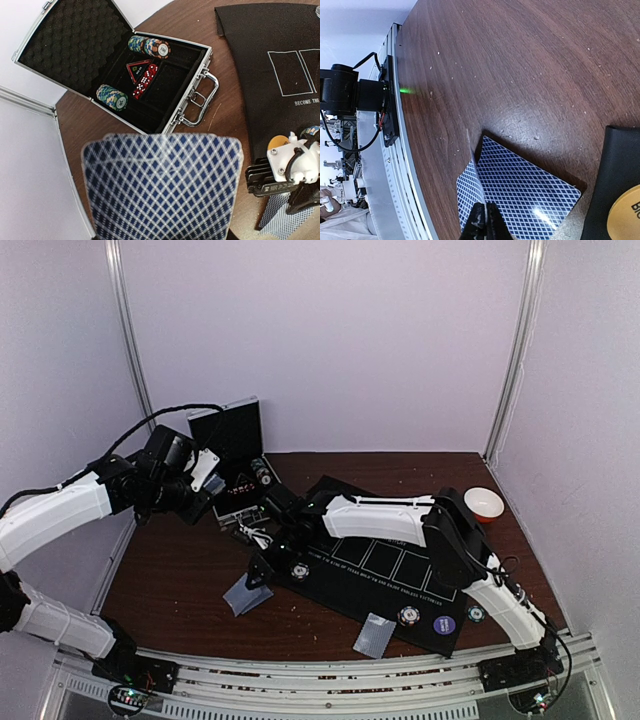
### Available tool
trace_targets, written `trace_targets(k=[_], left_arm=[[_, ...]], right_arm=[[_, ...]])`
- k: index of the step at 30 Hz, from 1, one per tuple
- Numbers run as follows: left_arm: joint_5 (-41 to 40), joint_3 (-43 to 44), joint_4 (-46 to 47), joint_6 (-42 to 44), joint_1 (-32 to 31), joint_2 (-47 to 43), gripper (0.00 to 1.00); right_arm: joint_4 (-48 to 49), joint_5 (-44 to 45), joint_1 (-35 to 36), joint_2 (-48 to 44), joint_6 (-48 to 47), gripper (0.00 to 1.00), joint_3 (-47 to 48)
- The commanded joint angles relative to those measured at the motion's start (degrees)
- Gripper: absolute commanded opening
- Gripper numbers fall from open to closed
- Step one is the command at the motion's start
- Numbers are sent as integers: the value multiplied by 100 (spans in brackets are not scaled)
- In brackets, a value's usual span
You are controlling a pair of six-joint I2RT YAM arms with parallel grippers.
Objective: Distribute texas hold em gaming equipment
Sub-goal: Distribute the poker card in the big blind area.
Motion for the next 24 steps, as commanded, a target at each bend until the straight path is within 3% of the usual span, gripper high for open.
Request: trace_targets(k=[1, 11, 24], left_arm=[[33, 65, 135, -30, 49, -25, 42], [103, 47, 135, -6, 43, -29, 43], [135, 65, 135, 27, 49, -79, 42]], right_arm=[[-45, 188, 31, 91, 20, 10, 136], [-299, 758, 15, -131, -112, 28, 164], [-469, 1013, -8, -630, -143, 40, 144]])
